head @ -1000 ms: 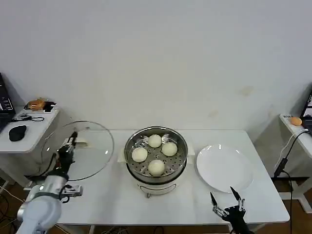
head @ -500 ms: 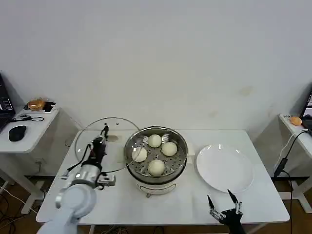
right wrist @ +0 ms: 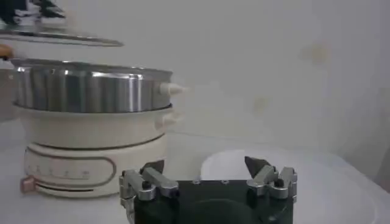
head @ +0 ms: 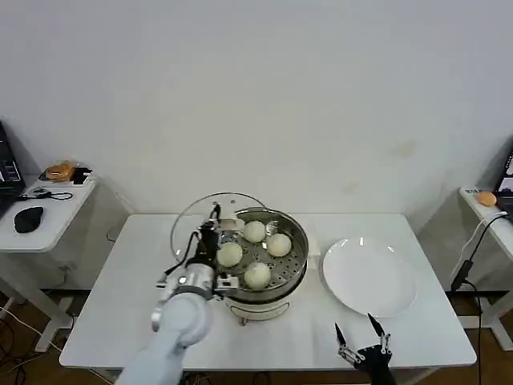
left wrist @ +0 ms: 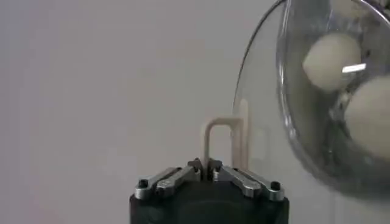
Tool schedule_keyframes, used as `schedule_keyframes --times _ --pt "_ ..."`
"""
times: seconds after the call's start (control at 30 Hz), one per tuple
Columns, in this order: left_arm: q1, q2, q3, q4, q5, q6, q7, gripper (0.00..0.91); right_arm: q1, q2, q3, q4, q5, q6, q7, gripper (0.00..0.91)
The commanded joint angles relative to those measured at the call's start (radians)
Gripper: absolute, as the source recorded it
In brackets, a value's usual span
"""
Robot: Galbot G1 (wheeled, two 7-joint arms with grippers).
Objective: Take steamed baozi put them in steamer then cover it.
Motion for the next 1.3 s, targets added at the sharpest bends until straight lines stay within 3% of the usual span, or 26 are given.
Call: schedule_keyframes --times 0.03,1.3 --pt "-0.046 -0.155 0.087 0.076 0.067 0.021 0.016 0.0 0.0 0.003 -0.004 -0.003 -0.006 0.001 0.0 0.907" --pt "-0.006 -0.169 0.096 0.115 0.141 -0.012 0.021 0.0 0.01 0.004 -0.031 -0.022 -0.006 0.004 -0.003 0.907"
